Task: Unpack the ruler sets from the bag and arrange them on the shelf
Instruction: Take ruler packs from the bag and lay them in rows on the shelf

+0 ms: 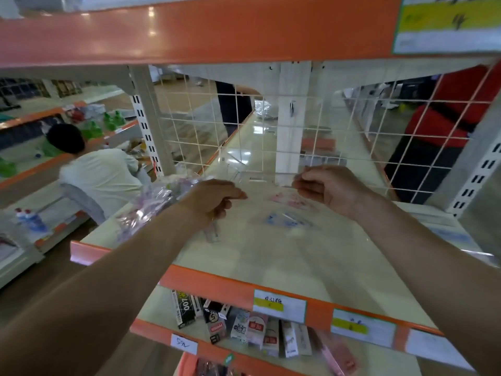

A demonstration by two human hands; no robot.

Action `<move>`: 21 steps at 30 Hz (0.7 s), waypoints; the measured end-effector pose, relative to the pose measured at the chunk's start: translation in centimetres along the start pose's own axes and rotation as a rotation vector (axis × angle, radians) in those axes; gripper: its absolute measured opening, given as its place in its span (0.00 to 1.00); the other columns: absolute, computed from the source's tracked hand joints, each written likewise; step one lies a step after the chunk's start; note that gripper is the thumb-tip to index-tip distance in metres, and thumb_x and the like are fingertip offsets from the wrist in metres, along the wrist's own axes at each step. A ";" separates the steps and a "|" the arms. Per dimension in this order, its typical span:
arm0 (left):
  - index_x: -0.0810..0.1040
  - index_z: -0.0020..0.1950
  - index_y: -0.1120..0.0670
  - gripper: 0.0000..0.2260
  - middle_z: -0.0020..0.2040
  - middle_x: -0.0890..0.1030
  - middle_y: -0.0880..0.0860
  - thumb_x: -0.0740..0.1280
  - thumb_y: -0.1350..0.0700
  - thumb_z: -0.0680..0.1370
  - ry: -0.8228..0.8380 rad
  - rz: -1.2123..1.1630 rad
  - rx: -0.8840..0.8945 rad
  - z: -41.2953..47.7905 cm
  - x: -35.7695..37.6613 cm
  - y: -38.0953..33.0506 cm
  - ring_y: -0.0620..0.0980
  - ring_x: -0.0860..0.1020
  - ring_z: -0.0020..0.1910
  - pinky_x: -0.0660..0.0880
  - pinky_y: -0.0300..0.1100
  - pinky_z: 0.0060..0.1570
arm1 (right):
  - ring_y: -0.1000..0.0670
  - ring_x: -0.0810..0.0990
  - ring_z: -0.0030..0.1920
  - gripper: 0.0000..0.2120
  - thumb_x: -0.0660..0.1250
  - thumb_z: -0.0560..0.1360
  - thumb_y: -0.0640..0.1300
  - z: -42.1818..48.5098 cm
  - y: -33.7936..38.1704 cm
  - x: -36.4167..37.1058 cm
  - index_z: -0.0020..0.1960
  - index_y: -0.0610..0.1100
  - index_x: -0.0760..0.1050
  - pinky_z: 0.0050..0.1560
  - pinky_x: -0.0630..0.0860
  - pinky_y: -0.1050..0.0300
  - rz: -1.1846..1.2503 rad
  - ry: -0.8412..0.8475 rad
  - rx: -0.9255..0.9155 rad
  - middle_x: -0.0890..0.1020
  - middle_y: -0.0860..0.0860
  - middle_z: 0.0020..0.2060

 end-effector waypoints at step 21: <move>0.77 0.45 0.58 0.04 0.37 0.79 0.56 0.66 0.66 0.74 -0.008 0.223 -0.030 0.7 5.5 2.7 0.47 0.69 0.28 0.62 0.35 0.27 | 0.49 0.76 0.53 0.15 0.67 0.75 0.50 -3.7 -2.4 -4.1 0.60 0.49 0.79 0.49 0.70 0.58 -1.490 -0.015 -0.321 0.79 0.51 0.50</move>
Point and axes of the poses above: each hand's wrist, its own z-axis towards the middle knuckle, its own x-axis out of the palm, y = z × x, the point moved 5 cm from there along z, towards the middle knuckle
